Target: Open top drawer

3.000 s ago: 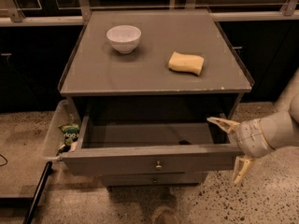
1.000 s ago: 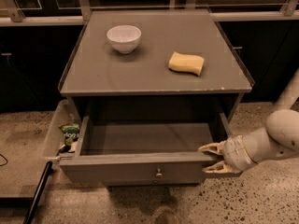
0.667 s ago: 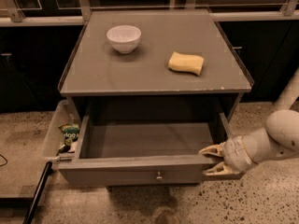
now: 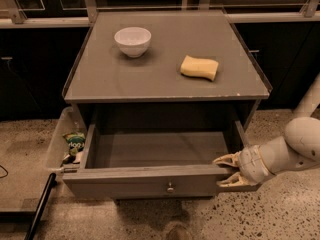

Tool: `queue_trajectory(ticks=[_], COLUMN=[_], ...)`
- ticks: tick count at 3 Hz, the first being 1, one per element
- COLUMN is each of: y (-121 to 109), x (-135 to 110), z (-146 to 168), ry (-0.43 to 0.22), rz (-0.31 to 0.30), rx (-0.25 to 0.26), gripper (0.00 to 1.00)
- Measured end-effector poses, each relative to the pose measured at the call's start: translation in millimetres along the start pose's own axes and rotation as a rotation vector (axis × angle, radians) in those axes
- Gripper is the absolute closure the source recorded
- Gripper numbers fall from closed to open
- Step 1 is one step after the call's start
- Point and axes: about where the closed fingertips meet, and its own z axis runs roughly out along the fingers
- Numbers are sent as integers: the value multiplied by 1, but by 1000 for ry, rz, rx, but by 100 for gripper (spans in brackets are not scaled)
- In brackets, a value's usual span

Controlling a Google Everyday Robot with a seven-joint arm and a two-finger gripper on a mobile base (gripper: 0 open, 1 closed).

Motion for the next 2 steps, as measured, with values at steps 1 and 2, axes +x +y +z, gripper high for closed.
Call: queue_trajectory(ticks=[1, 2], y=[0, 0], x=[0, 0], z=[0, 0], ry=[0, 0], rz=[0, 0], rx=[0, 0], gripper=[39, 15])
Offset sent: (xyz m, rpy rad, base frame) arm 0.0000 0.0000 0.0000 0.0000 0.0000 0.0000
